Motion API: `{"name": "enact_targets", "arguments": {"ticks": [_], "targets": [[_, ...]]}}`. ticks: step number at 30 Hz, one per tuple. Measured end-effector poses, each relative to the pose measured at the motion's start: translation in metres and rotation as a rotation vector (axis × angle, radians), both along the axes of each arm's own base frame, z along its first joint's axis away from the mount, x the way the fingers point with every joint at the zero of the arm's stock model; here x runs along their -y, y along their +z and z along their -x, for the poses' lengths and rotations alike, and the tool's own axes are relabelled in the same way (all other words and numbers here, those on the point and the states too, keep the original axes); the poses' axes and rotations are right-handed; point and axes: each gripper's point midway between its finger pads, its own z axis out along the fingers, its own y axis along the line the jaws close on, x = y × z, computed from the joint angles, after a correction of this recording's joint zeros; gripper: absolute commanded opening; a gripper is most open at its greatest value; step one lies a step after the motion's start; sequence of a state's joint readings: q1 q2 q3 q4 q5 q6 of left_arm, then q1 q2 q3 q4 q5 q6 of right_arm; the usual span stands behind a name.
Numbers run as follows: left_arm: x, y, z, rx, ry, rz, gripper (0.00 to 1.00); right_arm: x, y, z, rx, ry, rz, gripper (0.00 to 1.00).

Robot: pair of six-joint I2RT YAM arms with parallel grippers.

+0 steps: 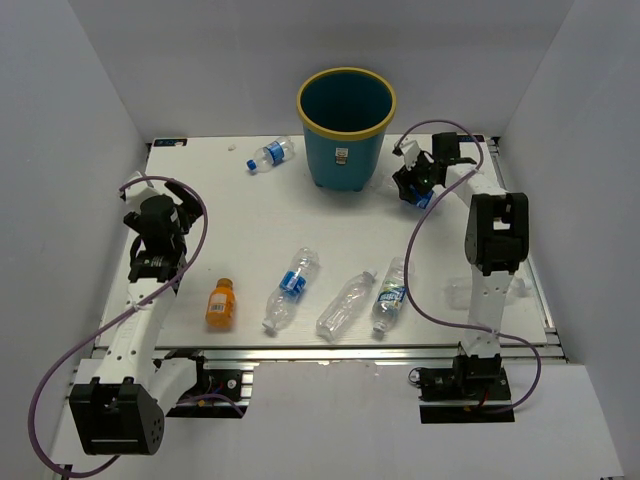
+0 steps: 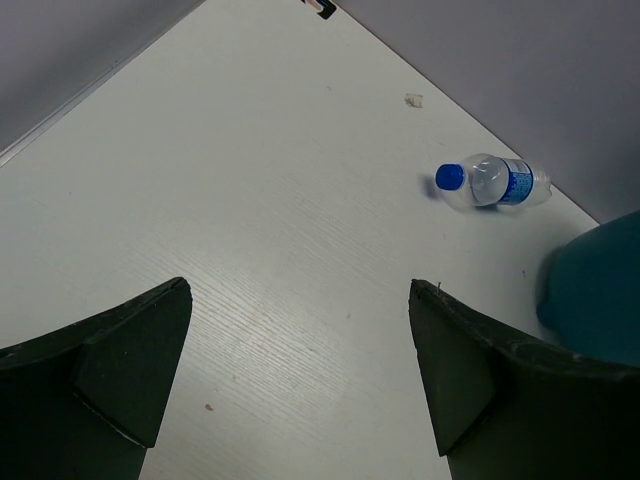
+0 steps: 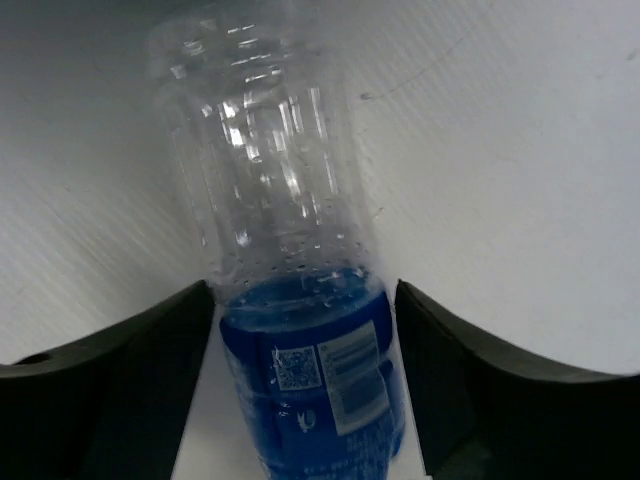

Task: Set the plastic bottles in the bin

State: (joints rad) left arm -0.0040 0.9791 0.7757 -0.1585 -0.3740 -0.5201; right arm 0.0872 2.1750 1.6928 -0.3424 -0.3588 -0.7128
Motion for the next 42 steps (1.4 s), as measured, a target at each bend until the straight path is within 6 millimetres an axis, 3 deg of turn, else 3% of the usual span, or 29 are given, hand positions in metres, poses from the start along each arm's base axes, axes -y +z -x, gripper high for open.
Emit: {"name": "enact_targets", "arguments": {"ticks": [2, 5, 8, 10, 12, 14, 19, 22, 26, 29, 31, 32, 33, 35, 36, 39, 42], "targets": [[-0.001, -0.001, 0.000, -0.003, 0.004, -0.001, 0.98, 0.001, -0.011, 0.000, -0.020, -0.011, 0.004, 0.52], [-0.002, -0.004, -0.001, -0.013, 0.009, -0.003, 0.98, 0.002, -0.004, -0.003, -0.002, -0.036, -0.006, 0.19], [-0.002, -0.008, 0.000, -0.028, 0.011, -0.003, 0.98, 0.007, 0.009, 0.001, 0.021, -0.087, -0.008, 0.18], [-0.002, -0.008, 0.001, -0.032, 0.011, -0.003, 0.98, 0.012, 0.029, 0.005, 0.056, -0.134, -0.004, 0.20], [-0.002, -0.008, 0.001, -0.032, 0.010, -0.003, 0.98, 0.017, 0.067, 0.004, 0.120, -0.193, -0.020, 0.20], [-0.001, -0.008, 0.001, -0.032, 0.008, -0.003, 0.98, 0.022, 0.122, 0.003, 0.222, -0.268, -0.061, 0.20], [0.000, -0.009, 0.000, -0.033, -0.001, 0.001, 0.98, 0.019, 0.280, 0.018, 0.496, -0.373, -0.296, 0.20], [0.002, -0.009, 0.000, -0.032, -0.012, 0.005, 0.98, 0.000, 0.348, 0.033, 0.605, -0.322, -0.462, 0.24], [0.006, -0.010, -0.001, -0.033, -0.029, 0.014, 0.98, -0.051, 0.404, 0.034, 0.673, -0.179, -0.674, 0.24], [0.007, -0.015, -0.003, -0.049, -0.035, 0.016, 0.98, -0.105, 0.416, 0.021, 0.652, -0.055, -0.825, 0.30], [0.007, -0.022, -0.005, -0.072, -0.038, 0.018, 0.98, -0.143, 0.410, 0.006, 0.614, 0.010, -0.888, 0.43], [0.008, -0.025, -0.006, -0.080, -0.039, 0.019, 0.98, -0.160, 0.406, -0.002, 0.598, 0.029, -0.909, 0.51], [0.008, -0.028, -0.006, -0.092, -0.041, 0.020, 0.98, -0.178, 0.396, -0.009, 0.566, 0.045, -0.921, 0.68], [0.008, -0.032, -0.006, -0.107, -0.040, 0.023, 0.98, -0.205, 0.374, -0.020, 0.514, 0.047, -0.931, 0.84], [0.008, -0.034, -0.006, -0.112, -0.038, 0.025, 0.98, -0.217, 0.360, -0.023, 0.485, 0.045, -0.930, 0.89], [0.008, -0.035, -0.004, -0.121, -0.033, 0.030, 0.98, -0.238, 0.327, -0.020, 0.400, 0.020, -0.919, 0.89], [0.007, -0.036, -0.004, -0.125, -0.007, 0.058, 0.98, -0.234, 0.316, -0.015, 0.379, -0.018, -0.904, 0.89]]}}
